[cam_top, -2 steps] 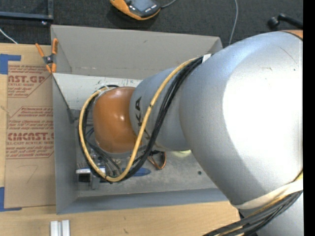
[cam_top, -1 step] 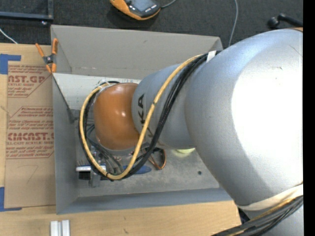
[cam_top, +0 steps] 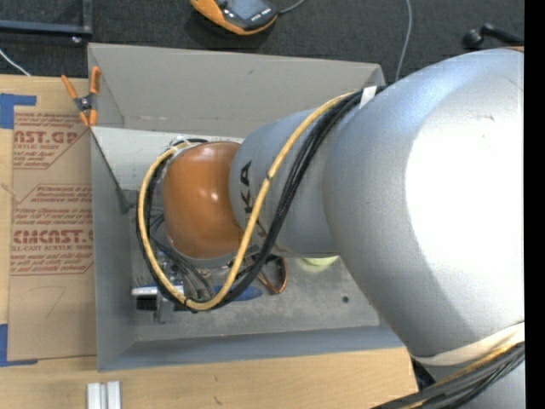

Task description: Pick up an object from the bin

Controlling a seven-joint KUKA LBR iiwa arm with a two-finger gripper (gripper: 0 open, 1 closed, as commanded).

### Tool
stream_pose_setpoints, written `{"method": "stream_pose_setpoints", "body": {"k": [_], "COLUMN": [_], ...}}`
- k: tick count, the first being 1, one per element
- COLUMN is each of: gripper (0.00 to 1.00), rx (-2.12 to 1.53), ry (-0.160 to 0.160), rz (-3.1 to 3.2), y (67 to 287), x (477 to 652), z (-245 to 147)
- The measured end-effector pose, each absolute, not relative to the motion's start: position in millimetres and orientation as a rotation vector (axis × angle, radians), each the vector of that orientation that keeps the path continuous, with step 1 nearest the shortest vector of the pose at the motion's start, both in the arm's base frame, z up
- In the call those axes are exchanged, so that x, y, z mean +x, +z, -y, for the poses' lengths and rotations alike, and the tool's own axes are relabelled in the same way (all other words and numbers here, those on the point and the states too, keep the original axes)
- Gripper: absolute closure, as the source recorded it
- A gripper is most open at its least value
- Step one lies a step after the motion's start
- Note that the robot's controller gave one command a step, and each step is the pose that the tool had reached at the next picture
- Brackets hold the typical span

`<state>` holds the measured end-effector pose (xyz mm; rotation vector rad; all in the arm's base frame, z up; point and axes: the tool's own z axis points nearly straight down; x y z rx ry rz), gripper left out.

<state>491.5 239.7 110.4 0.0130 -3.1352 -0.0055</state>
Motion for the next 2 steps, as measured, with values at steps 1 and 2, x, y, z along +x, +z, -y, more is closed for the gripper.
{"method": "stream_pose_setpoints", "body": {"k": [1,2], "gripper": [1.0,1.0], "rx": [0.013,0.013], "ry": [-0.003,0.002], "rz": [3.131,3.123], "y": [114,136], "x": [490.7,488.6], "z": [-239,-239]}}
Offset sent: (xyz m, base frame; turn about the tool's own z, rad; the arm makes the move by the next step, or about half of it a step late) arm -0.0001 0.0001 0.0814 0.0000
